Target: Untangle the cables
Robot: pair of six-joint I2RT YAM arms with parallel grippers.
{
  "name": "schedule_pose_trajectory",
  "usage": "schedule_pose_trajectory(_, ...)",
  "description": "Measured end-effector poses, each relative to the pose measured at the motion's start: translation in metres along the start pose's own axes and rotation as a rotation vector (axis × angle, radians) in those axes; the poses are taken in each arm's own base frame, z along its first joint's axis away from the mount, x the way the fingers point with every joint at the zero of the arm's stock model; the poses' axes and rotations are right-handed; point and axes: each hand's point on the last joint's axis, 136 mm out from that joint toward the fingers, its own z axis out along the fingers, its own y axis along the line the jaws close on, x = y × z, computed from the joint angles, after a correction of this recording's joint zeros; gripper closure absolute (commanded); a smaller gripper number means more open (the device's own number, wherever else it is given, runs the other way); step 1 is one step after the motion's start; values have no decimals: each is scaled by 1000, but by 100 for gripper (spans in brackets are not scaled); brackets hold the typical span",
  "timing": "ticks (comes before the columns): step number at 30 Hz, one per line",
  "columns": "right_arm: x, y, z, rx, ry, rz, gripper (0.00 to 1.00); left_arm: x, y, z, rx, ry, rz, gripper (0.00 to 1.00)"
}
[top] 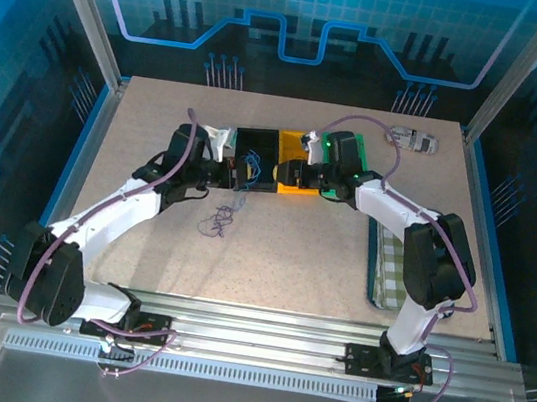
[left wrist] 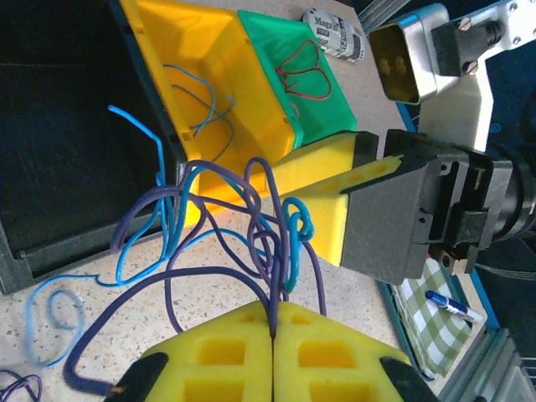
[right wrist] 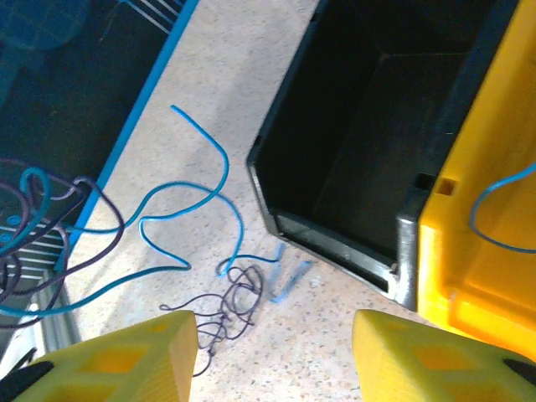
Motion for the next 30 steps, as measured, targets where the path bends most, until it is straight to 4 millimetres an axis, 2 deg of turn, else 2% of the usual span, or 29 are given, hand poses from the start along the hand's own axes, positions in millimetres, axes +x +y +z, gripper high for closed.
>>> schedule_pose_trajectory(9, -2, 27, 0, -143, -1, -10, 49, 3, -4, -1, 27, 23, -6, 100)
schedule_pose_trajectory(13, 3, 40, 4, -202, 19, -20, 49, 5, -3, -1, 27, 29, -9, 100)
schedule_pose_trajectory(17, 5, 46, 6, -232, 27, -22, 48, 6, -3, 1, 30, 38, -13, 100)
schedule_pose_trajectory(25, 6, 44, 13, -230, 34, -20, 47, 8, -4, 2, 41, 49, -16, 100)
schedule_pose_trajectory(30, 6, 30, 20, -165, 25, 4, 46, 9, -5, 2, 44, 52, -20, 100)
